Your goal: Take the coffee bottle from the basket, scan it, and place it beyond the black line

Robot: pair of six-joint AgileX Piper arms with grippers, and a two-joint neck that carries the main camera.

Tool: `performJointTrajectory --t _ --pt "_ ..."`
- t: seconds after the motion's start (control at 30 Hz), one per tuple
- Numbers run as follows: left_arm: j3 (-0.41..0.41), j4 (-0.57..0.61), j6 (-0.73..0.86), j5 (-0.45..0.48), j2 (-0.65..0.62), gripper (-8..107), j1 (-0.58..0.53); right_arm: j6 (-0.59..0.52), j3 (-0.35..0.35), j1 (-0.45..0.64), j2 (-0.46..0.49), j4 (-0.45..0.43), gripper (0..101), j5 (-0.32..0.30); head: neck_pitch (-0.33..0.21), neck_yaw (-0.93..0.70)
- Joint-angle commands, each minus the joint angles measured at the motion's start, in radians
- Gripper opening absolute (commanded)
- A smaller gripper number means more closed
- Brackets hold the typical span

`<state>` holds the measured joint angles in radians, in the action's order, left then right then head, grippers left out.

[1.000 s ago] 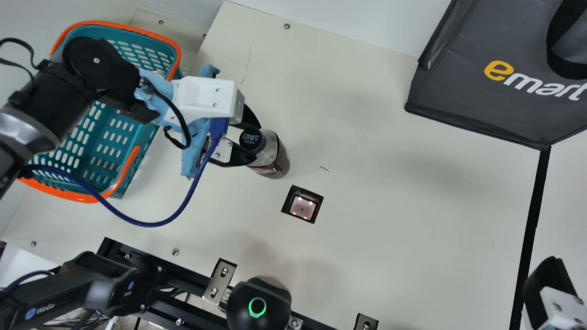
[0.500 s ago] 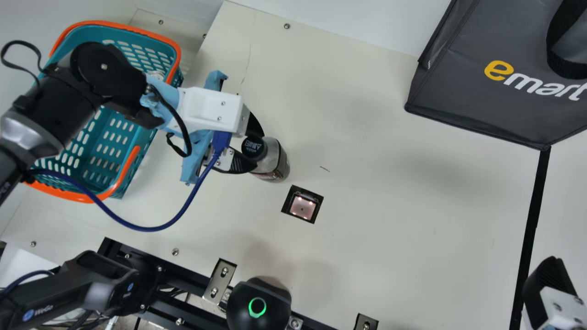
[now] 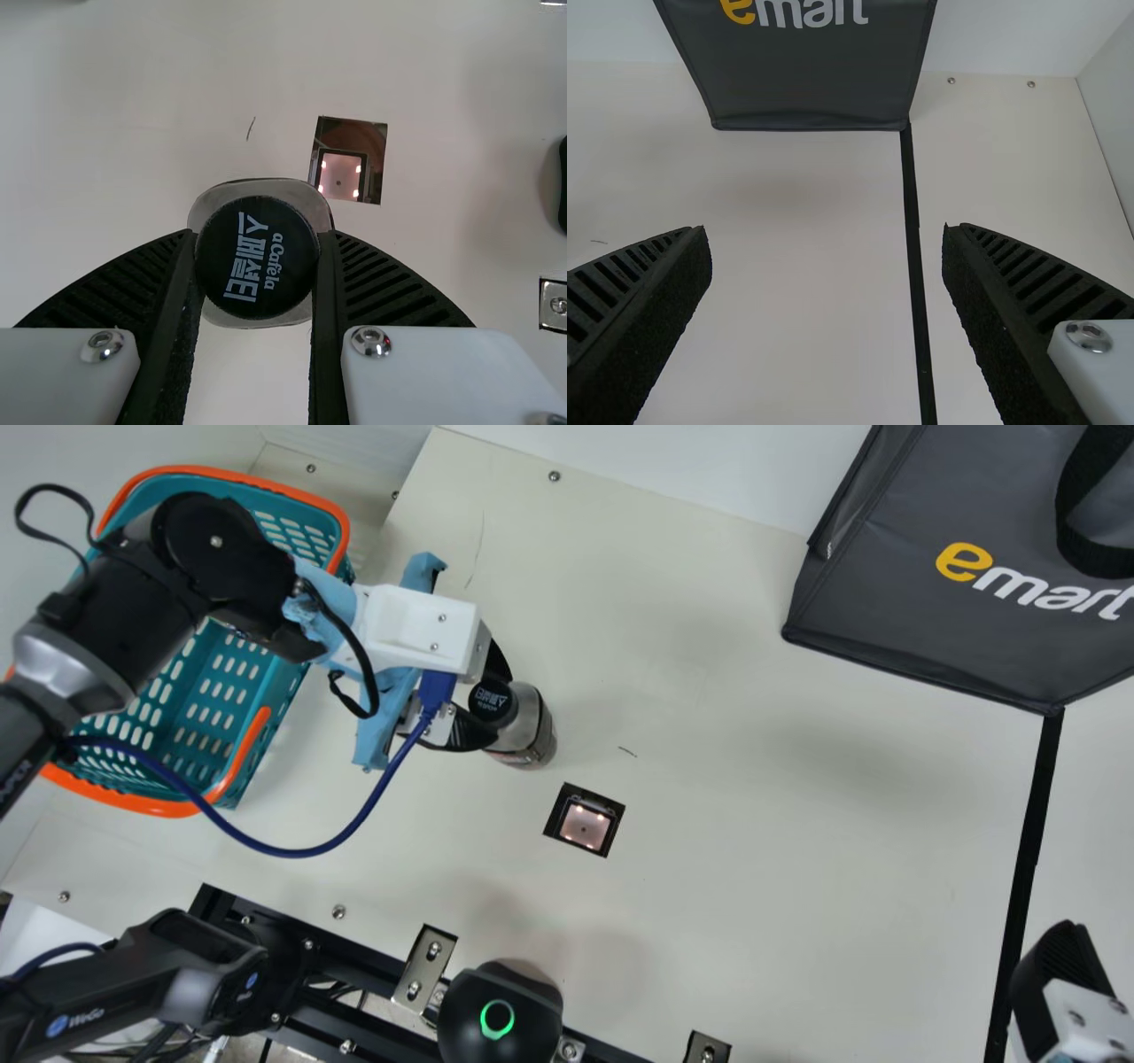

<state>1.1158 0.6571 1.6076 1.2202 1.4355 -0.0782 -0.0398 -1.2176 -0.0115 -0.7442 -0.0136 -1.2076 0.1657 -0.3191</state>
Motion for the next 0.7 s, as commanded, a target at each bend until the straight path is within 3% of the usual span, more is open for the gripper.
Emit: performJointTrajectory --t 0.0,0.67 --pt "0.004 -0.006 -0.004 0.000 0.003 10 -0.003 0.000 0.000 0.000 0.000 0.000 91 0.000 -0.027 -0.002" --pt "0.037 -0.045 -0.033 0.000 0.031 10 -0.047 0.000 0.000 0.000 0.000 0.000 91 0.000 -0.027 -0.002"
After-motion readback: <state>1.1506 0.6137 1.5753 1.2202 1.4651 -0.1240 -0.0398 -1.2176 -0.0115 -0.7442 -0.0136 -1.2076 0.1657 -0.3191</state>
